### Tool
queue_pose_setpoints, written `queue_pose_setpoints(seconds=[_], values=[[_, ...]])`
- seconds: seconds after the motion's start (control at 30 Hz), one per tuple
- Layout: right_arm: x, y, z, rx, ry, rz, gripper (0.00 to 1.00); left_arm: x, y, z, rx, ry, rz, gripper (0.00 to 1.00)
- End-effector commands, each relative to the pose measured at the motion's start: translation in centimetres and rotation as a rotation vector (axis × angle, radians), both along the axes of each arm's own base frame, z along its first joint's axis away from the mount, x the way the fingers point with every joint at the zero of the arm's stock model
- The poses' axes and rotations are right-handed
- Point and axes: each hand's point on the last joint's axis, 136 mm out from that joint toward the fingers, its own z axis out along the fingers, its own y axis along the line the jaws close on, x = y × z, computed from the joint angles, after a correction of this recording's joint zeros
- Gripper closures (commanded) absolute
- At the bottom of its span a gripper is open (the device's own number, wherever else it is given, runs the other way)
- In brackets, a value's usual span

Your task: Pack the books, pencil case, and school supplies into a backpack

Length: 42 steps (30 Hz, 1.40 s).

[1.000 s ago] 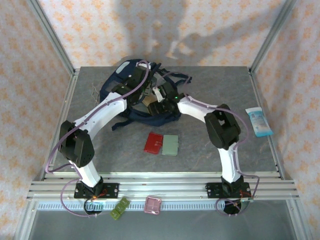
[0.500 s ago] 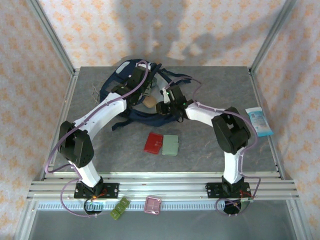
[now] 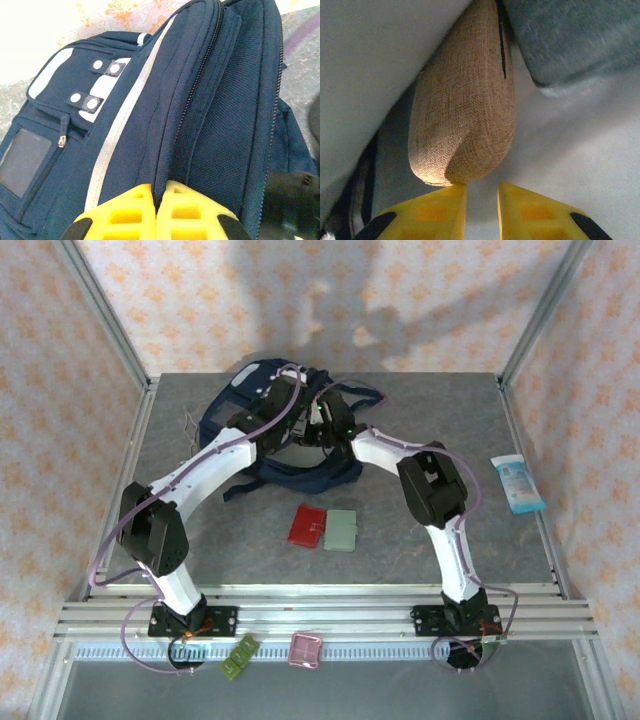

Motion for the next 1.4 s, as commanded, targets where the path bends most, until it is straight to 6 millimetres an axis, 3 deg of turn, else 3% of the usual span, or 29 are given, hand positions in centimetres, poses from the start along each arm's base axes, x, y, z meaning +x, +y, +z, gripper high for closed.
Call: queue_pose_setpoints(seconds=[0.0,0.07,0.23,0.37,0.47,0.6,0.77,0.87,1.0,1.1,1.3,1.37], values=[[0.2,0.1,0.9,0.047,0.01,-0.005,0.76,-0.4,-1.6,3.6,-0.103,-0.09,-0.015,1.0],[-0.9,-1.5,1.2,0.025,-0.004,-0.016,0.73,-0.7,-2.3,3.3,-0.121,-0.082,-0.029,1.0],[-4.0,-8.6,2.6,-0.04,-0.034,-0.14,0.6,-1.4,-5.3,2.4,-0.191,-0.054,-0.08,1.0],[-6.8,-13.1,2.7,-0.1,-0.04,-0.22,0.57,-1.5,-8.6,1.6,-0.241,-0.033,-0.121,1.0],[-8.5,-15.5,2.9,-0.142,-0.052,-0.281,0.57,-0.9,-11.0,1.1,-0.281,-0.019,-0.126,1.0],[-10.6,-17.1,2.4,-0.147,-0.056,-0.306,0.57,0.5,-14.0,0.4,-0.336,-0.006,-0.132,1.0],[-12.6,-16.4,1.0,-0.109,-0.029,-0.245,0.57,3.2,-16.5,-1.5,-0.373,0.024,-0.096,1.0],[-13.4,-15.0,1.3,-0.098,-0.038,-0.196,0.57,3.3,-17.1,-2.4,-0.392,0.062,-0.083,0.61],[-14.0,-13.7,1.4,-0.103,-0.047,-0.152,0.57,1.6,-15.0,-1.4,-0.426,0.047,-0.052,0.48],[-14.3,-12.7,1.6,-0.086,-0.048,-0.12,0.57,-0.6,-11.0,-0.1,-0.488,-0.004,0.005,0.42],[-14.2,-10.9,2.4,-0.068,-0.055,-0.082,0.57,-5.3,-1.2,-4.3,-0.699,-0.026,0.214,0.28],[-14.0,-10.7,2.6,-0.061,-0.056,-0.08,0.56,-6.4,0.6,-6.0,-0.813,-0.026,0.25,0.25]])
